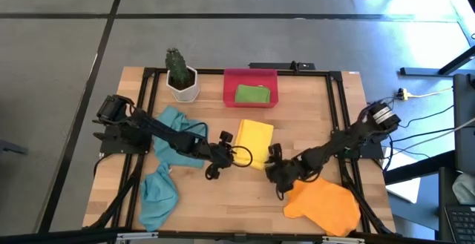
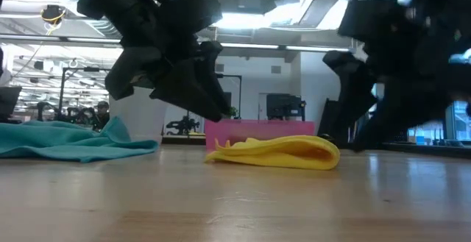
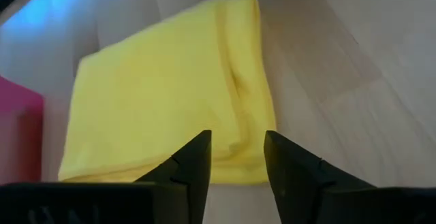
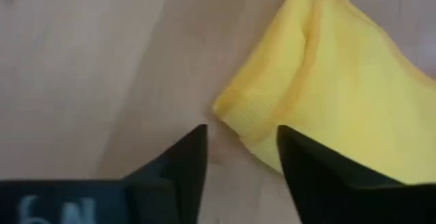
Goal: Fold microfiber towels
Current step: Fold the yellow microfiber towel
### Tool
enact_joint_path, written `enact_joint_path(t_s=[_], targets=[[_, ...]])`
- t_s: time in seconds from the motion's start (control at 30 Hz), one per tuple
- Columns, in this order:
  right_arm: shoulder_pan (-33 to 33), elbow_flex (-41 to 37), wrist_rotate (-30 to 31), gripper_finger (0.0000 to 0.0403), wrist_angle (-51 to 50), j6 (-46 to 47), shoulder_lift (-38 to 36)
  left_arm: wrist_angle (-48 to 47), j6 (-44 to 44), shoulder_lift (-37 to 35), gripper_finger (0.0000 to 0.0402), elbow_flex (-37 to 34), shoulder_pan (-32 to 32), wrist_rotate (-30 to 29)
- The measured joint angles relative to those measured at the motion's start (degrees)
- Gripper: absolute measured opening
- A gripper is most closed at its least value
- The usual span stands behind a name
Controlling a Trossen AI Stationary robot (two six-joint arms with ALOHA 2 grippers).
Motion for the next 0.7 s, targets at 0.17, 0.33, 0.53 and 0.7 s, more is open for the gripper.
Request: enact_joint_path(t_s=[0.17,0.33,0.53,0.7], targets=[[0.25,-0.02,5.64,0.0239,1.97,-2.9,3.79,0.57,0.0,0.24,0.0128,0.0,-0.29,0.02],[0.87,0.11,8.51,0.0253,1.42,-5.31,4.91,0.62,0.0,0.24,0.0128,0.0,-0.3,0.02],[2.14,0.02,11.92,0.0241,-0.5,-8.46,4.9,0.79,0.68,0.24,0.0128,0.0,-0.25,0.02],[1.5,-0.04,9.66,0.0213,0.65,-6.81,4.98,2.76,0.92,0.24,0.0128,0.0,-0.25,0.02]])
